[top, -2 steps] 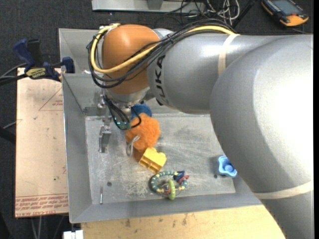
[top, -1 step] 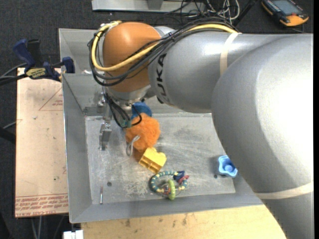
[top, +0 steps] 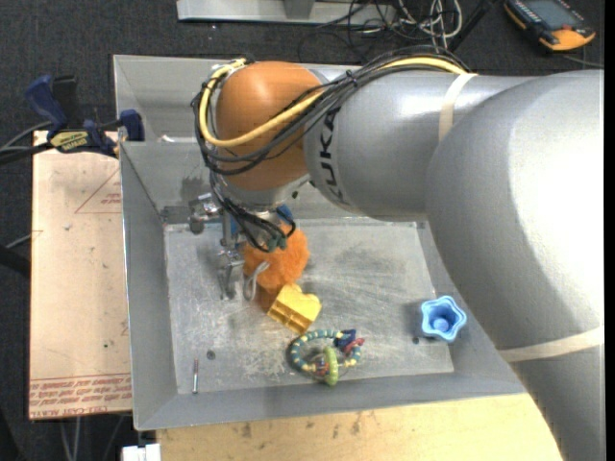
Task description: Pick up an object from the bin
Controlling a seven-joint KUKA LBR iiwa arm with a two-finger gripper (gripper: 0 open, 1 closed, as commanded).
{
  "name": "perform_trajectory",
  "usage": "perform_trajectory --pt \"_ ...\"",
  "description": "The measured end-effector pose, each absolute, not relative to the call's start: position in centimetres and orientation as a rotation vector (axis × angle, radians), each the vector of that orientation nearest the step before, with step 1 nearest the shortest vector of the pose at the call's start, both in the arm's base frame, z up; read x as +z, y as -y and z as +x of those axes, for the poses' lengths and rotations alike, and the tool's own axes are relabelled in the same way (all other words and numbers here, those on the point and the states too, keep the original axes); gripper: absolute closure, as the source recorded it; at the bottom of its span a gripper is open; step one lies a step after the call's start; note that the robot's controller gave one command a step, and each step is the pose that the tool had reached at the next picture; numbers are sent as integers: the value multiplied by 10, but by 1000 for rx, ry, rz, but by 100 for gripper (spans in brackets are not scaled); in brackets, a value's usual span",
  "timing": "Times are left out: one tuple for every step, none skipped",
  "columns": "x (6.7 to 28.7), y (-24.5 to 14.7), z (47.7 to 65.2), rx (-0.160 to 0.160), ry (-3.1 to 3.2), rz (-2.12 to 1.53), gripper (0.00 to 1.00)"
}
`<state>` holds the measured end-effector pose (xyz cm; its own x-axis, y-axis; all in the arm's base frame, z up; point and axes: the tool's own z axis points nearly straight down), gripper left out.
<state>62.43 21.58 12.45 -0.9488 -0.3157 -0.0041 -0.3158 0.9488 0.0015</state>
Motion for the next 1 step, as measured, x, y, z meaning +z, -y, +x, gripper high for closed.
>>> perform_trajectory --pt "139 -179 629 2 -2921 -1149 0"
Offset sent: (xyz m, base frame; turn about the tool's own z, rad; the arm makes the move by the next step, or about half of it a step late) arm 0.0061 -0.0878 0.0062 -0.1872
